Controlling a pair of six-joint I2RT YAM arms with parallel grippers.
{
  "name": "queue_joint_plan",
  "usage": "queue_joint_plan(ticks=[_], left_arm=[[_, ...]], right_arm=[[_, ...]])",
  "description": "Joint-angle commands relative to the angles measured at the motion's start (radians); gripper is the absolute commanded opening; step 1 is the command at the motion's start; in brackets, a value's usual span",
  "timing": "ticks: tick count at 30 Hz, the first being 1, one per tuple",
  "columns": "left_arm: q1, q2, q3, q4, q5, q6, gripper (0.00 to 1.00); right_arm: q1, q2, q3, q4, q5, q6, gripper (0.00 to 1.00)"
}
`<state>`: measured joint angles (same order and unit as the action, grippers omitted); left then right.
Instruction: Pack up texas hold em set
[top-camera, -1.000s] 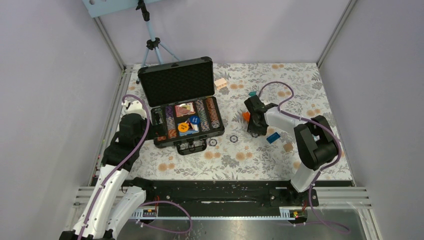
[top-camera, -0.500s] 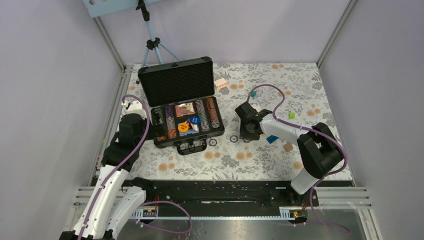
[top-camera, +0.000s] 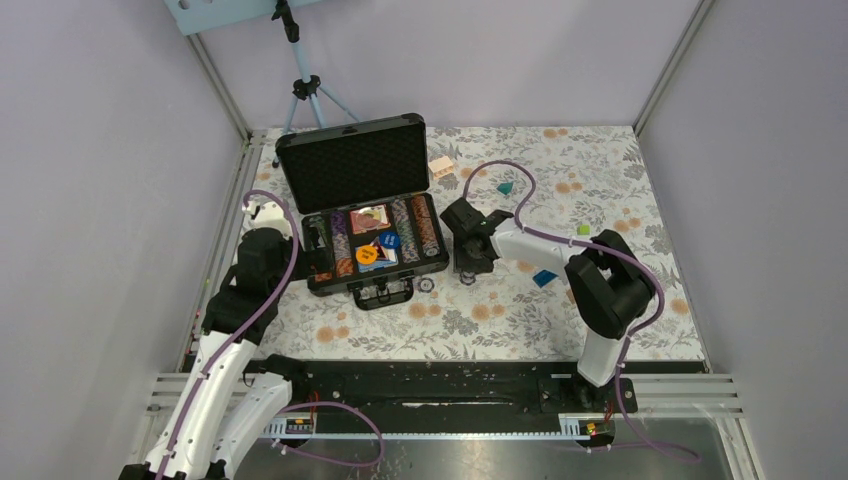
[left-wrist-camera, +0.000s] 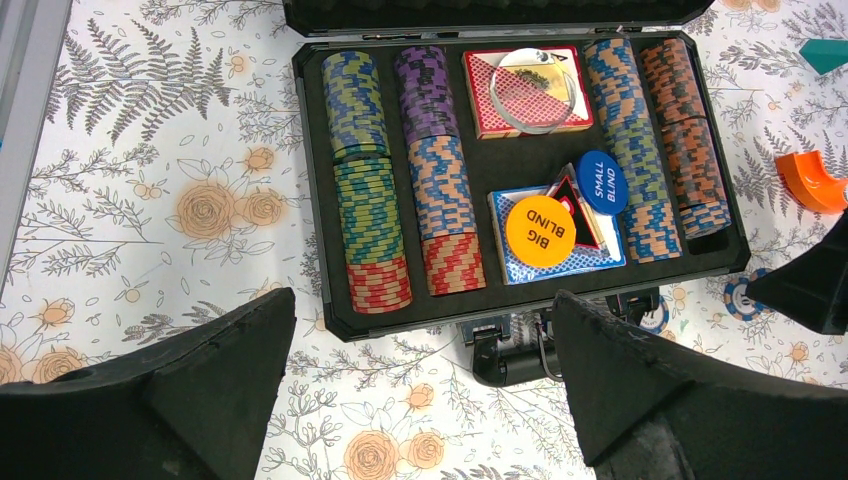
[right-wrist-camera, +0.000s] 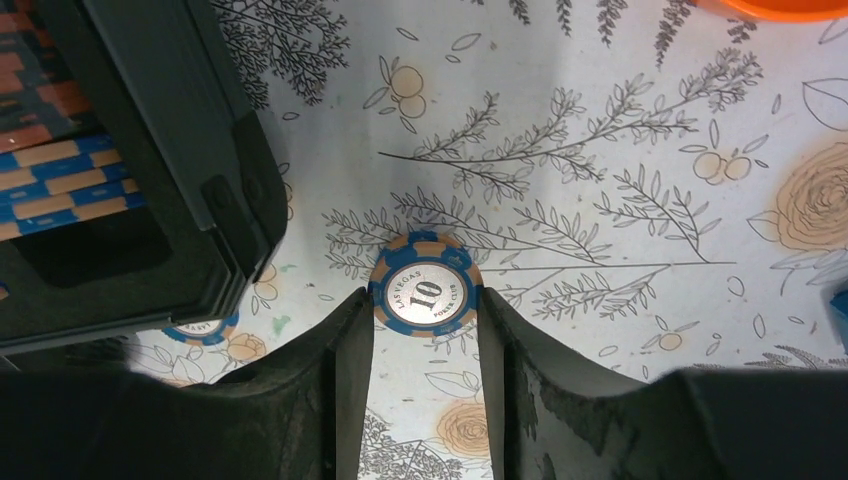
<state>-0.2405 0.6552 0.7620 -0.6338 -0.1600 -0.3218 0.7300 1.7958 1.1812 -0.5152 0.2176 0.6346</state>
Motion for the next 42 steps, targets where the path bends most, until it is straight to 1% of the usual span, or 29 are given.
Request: queue_joint_plan(ticks=[1, 8, 14, 19, 25, 32, 36, 42], left_arm=[[-0.003, -0.010, 0.002, 0.042, 0.013, 0.007, 0.99], [-0.003, -0.011, 0.002, 0.043, 0.013, 0.007, 0.99], [-0.003, -0.011, 0.002, 0.043, 0.013, 0.007, 0.99], [-0.003, -0.011, 0.002, 0.043, 0.014, 0.007, 0.99], [-0.003, -0.011, 0.002, 0.043, 0.016, 0.007, 0.99], [-0.003, -0.011, 0.003, 0.043, 0.014, 0.007, 0.99], [-0.003, -0.012, 0.002, 0.043, 0.015, 0.007, 0.99], [-0.003, -0.026, 0.001, 0.043, 0.023, 0.005, 0.99]], right_arm=[[0.016, 0.035, 0.052, -0.031, 0.006, 0.011, 0.47], [0.023, 0.079, 0.064, -0.030, 0.007, 0.006, 0.47], [0.029, 0.086, 0.070, -0.030, 0.024, 0.000, 0.62], [0.032, 0.058, 0.066, -0.031, 0.040, -0.010, 0.68], [0.060, -0.006, 0.060, -0.021, 0.057, -0.026, 0.68], [0.108, -0.018, 0.092, -0.017, 0.067, -0.038, 0.67], [0.143, -0.006, 0.085, 0.021, 0.063, 0.003, 0.68], [0.186, 0.029, 0.080, 0.090, 0.090, 0.096, 0.73]])
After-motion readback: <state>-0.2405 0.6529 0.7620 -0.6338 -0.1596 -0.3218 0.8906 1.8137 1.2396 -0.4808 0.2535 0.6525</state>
